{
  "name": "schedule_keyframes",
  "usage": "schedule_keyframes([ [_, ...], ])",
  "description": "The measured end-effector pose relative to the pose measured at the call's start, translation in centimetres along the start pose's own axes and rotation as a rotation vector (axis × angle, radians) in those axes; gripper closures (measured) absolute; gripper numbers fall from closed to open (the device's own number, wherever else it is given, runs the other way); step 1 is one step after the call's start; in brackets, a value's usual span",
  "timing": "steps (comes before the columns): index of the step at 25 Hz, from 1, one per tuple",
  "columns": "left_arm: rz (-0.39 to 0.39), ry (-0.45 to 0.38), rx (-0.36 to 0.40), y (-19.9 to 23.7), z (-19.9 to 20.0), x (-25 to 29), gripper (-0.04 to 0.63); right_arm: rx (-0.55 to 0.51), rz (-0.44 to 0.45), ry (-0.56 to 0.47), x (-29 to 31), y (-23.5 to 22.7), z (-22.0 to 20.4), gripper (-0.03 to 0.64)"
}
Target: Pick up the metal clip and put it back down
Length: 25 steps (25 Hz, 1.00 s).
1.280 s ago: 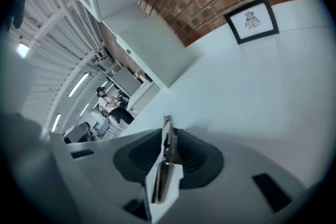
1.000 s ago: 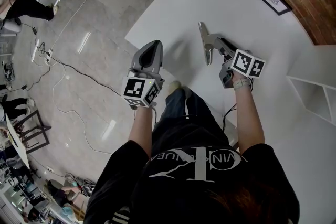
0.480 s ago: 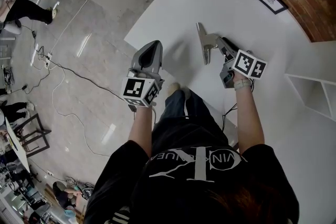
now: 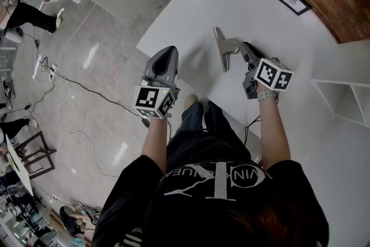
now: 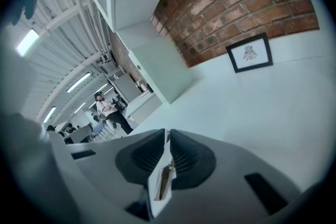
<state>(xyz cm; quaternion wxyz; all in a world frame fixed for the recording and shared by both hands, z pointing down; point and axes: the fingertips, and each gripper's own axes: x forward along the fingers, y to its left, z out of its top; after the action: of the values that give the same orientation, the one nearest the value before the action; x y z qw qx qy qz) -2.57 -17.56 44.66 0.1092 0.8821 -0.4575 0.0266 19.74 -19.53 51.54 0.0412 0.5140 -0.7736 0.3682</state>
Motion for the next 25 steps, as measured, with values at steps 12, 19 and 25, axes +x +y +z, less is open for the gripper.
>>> schedule_keyframes([
  [12, -0.021, -0.019, 0.013, 0.2, 0.8, 0.0, 0.607, -0.169, -0.024, -0.061, -1.9, 1.8, 1.9, 0.600],
  [19, -0.026, -0.043, 0.023, -0.2, 1.9, -0.1, 0.607, -0.278, -0.038, -0.099, -3.6, 3.0, 3.2, 0.603],
  [25, -0.026, -0.056, 0.028, -0.4, 2.7, -0.1, 0.606, -0.325, -0.047, -0.129, -4.7, 3.9, 4.2, 0.603],
])
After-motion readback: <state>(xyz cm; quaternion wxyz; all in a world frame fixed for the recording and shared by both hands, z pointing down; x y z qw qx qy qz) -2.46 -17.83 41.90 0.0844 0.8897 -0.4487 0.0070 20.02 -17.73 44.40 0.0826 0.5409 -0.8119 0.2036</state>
